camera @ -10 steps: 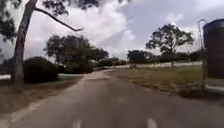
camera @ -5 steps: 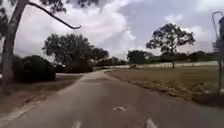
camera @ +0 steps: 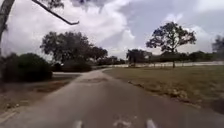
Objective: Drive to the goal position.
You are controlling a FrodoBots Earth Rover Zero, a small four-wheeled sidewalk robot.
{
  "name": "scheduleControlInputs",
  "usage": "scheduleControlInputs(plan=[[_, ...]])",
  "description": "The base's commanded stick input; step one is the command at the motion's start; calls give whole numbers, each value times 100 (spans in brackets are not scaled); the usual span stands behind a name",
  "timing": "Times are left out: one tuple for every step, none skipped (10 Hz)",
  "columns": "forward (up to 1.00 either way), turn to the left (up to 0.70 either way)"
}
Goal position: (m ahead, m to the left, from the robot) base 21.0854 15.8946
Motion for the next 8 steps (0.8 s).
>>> scheduleControlInputs(plan=[[85, 0], [85, 0], [85, 0], [85, 0], [85, 6], [85, 23], [85, 34], [85, 34]])
